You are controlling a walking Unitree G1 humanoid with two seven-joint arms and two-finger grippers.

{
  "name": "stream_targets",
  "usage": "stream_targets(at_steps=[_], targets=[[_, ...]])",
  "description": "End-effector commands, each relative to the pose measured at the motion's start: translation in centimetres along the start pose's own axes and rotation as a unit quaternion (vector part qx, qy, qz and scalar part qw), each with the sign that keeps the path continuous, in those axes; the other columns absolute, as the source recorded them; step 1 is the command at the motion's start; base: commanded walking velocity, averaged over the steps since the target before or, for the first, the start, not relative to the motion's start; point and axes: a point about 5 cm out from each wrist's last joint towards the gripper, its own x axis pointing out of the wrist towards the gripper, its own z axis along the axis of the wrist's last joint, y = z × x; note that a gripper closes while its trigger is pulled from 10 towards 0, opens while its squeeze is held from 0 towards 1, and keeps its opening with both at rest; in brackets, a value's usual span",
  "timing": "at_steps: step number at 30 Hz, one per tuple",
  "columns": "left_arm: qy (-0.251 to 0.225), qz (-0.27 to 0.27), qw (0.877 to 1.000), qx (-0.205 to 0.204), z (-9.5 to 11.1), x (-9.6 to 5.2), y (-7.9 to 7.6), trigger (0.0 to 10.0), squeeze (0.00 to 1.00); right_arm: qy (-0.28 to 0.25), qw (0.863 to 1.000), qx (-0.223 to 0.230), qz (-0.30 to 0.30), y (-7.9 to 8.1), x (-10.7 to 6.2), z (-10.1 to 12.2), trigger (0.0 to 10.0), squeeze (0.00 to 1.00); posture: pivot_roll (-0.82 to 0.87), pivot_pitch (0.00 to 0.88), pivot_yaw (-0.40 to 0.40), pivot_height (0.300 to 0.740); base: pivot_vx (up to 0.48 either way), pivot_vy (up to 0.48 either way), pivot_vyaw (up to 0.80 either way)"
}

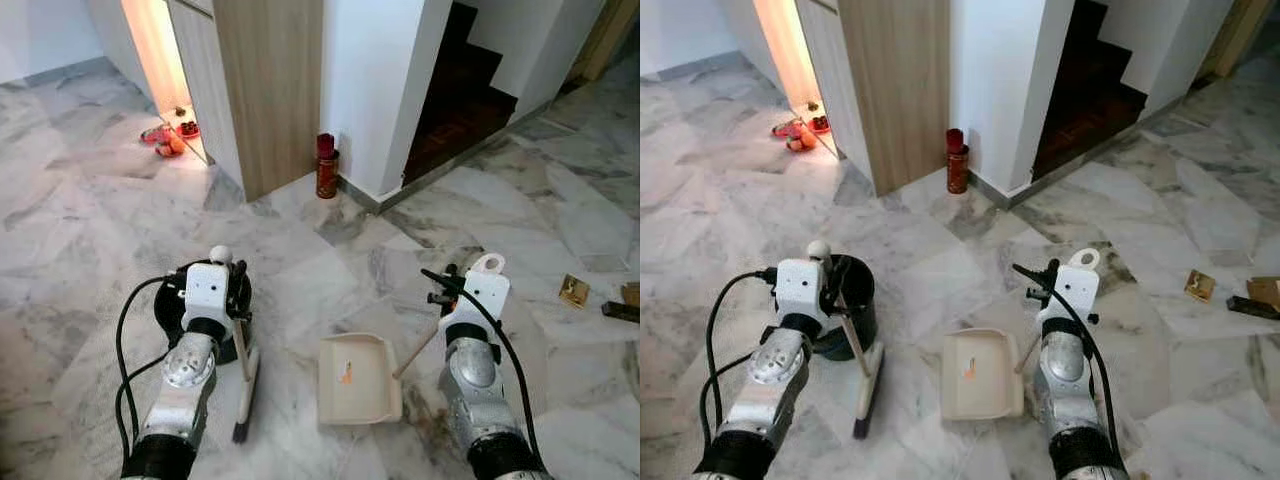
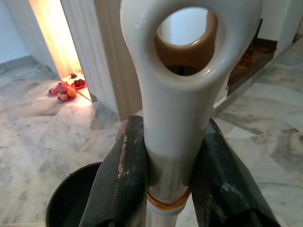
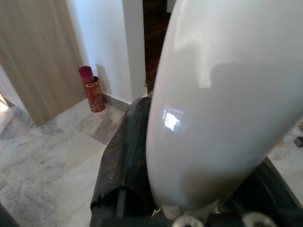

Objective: Sweep floor

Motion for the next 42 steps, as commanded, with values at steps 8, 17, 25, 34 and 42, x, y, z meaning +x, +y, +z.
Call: stream_targets(at_steps=[8,17,25,34,42], targets=[[-0.021,-0.005,1.0,0.001,0.5,0.1,-1.0,10.0,0.0,-0.016,0.999,0.026,-0.033,-2.7,0.6,1.0,10.0,0.0,-0.1,0.0,-0.059,0.74,0.0,0.0,-0.8],[-0.021,-0.026,0.999,0.005,0.4,-0.1,-1.2,10.0,0.0,-0.012,0.998,0.028,-0.05,-3.6,0.3,0.5,10.0,0.0,-0.09,0.0,-0.013,0.74,0.0,-0.227,-0.8],[-0.029,-0.022,0.999,0.021,1.0,0.9,-0.1,10.0,0.0,-0.02,0.998,0.033,-0.044,-2.5,0.7,1.0,10.0,0.0,-0.1,0.0,-0.014,0.74,0.0,0.0,-0.8],[-0.031,-0.018,0.999,0.024,1.2,0.8,0.5,10.0,0.0,-0.008,0.999,0.042,-0.032,-1.0,0.1,0.3,10.0,0.0,-0.08,0.015,0.009,0.74,0.0,0.0,-0.8],[-0.032,-0.025,0.999,0.009,1.1,0.9,-0.5,10.0,0.0,-0.006,0.999,0.037,-0.034,-1.4,0.1,0.2,10.0,0.0,-0.09,0.022,-0.011,0.74,0.0,0.0,-0.8]])
